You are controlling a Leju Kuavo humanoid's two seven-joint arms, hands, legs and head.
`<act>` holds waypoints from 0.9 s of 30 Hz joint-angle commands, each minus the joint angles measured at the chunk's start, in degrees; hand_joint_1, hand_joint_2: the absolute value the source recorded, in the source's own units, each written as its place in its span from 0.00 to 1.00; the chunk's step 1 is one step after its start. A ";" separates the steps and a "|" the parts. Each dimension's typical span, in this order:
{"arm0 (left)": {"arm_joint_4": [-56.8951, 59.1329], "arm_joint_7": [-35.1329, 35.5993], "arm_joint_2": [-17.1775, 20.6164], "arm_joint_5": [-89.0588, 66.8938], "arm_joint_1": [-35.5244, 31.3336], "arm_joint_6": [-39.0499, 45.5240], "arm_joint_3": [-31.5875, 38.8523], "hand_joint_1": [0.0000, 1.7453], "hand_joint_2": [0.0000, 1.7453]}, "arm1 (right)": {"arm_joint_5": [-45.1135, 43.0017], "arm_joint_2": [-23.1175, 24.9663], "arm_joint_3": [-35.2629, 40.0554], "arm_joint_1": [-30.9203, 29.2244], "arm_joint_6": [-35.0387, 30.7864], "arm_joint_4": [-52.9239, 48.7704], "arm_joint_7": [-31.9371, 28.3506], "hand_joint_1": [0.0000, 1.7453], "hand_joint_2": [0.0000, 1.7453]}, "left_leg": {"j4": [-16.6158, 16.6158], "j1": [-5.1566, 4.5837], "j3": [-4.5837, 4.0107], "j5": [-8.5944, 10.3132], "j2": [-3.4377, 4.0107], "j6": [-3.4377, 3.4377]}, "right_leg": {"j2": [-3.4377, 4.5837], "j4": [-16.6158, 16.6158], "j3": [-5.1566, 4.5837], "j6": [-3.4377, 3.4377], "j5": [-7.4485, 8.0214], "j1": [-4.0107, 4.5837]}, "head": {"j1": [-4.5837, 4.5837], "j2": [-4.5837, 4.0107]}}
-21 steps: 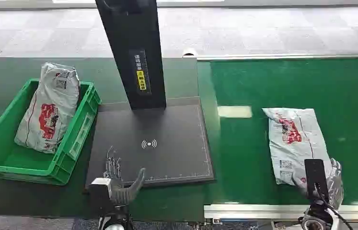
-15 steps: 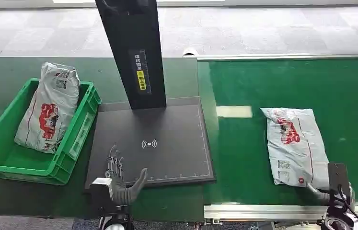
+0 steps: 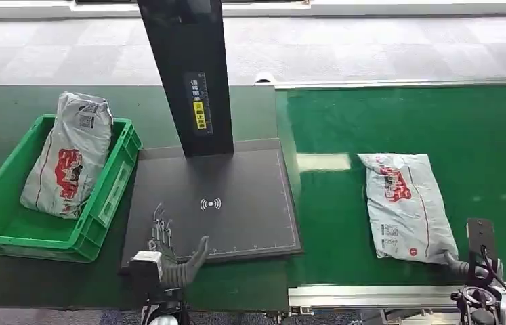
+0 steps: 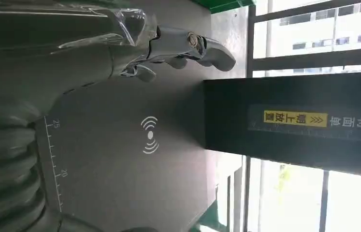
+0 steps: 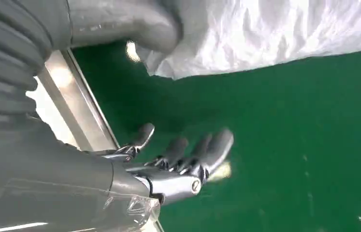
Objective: Moved the parcel from conveyor to table for the left to box.
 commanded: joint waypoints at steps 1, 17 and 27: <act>-1.05 0.15 -1.04 -0.06 0.85 0.11 0.07 0.00 1.00 | 0.37 4.25 2.25 -5.18 -0.89 7.61 -0.66 1.00 1.00 | 0.01 -0.02 -0.11 0.07 0.30 0.03 | 0.26 -0.01 -0.23 -0.01 0.19 -0.01 | 0.00 0.00; 3.02 0.24 -1.31 -0.73 -1.43 -1.93 0.97 0.00 1.00 | 2.72 9.42 10.11 4.22 -11.94 -32.49 -7.53 0.05 1.00 | 0.04 -0.10 -0.81 0.25 -0.22 0.10 | -0.13 0.12 -0.90 0.07 0.17 -0.11 | -0.02 0.00; 4.39 0.13 -1.10 -0.99 -1.44 -2.54 0.01 0.00 1.00 | 0.11 11.40 11.89 20.28 -18.52 -65.22 -13.04 0.00 1.00 | 0.03 -0.08 -0.96 0.24 -0.88 0.10 | -0.76 0.08 -0.88 0.10 -0.02 -0.09 | -0.02 0.00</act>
